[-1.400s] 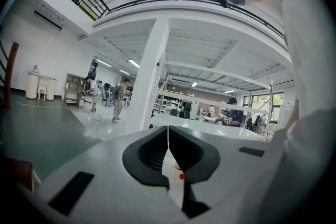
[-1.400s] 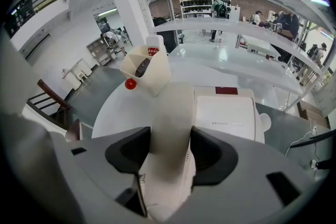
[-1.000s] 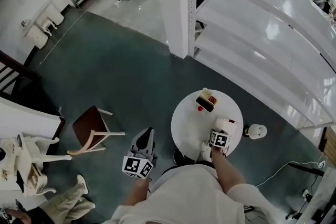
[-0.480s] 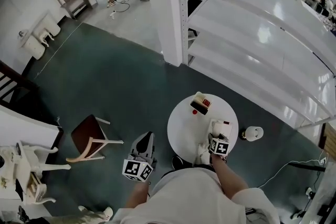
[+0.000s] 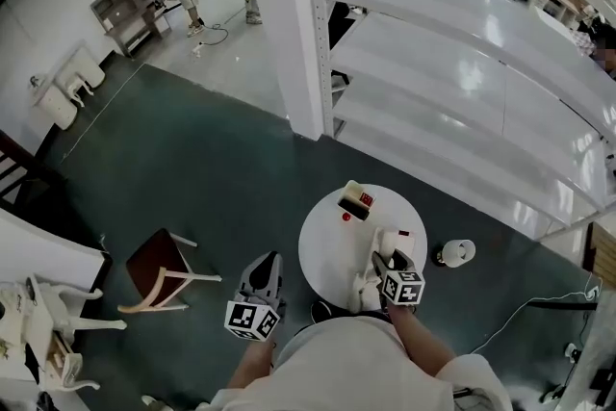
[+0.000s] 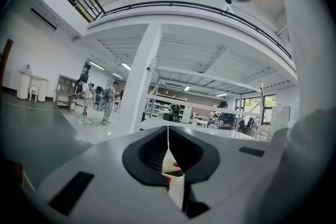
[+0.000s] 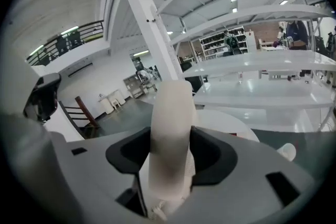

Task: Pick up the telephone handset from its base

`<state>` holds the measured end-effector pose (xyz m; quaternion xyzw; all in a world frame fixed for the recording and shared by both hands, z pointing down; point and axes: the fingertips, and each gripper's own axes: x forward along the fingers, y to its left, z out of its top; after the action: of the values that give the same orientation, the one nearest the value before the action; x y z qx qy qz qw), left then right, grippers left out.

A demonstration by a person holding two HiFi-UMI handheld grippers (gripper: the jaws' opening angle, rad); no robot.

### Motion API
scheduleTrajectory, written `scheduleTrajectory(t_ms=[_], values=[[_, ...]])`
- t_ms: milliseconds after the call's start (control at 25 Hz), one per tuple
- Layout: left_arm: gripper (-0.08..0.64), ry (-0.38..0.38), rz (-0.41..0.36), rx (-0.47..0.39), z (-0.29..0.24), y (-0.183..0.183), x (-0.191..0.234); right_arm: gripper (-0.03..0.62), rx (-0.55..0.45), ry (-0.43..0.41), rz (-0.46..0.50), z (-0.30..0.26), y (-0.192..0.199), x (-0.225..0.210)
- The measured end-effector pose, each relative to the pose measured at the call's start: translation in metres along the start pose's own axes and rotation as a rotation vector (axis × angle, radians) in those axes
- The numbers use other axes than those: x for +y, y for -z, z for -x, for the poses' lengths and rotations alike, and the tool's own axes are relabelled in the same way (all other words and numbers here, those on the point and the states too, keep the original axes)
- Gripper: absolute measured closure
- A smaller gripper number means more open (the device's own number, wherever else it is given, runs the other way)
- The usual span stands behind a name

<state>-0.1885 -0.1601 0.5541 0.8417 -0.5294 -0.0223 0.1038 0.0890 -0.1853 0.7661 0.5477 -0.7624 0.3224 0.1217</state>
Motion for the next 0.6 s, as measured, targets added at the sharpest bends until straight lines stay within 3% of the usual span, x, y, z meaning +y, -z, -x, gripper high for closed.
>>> scheduleTrajectory(t_ms=[280,600], values=[[0.538,0.012,-0.007,-0.008,-0.004,-0.003,-0.008,0.356,-0.171,-0.148,0.014,0.036,-0.059,0.038],[0.538,0.024,-0.009,-0.017,-0.009,-0.004,-0.016,0.357,-0.319,-0.230,0.016,0.066,-0.123,0.066]])
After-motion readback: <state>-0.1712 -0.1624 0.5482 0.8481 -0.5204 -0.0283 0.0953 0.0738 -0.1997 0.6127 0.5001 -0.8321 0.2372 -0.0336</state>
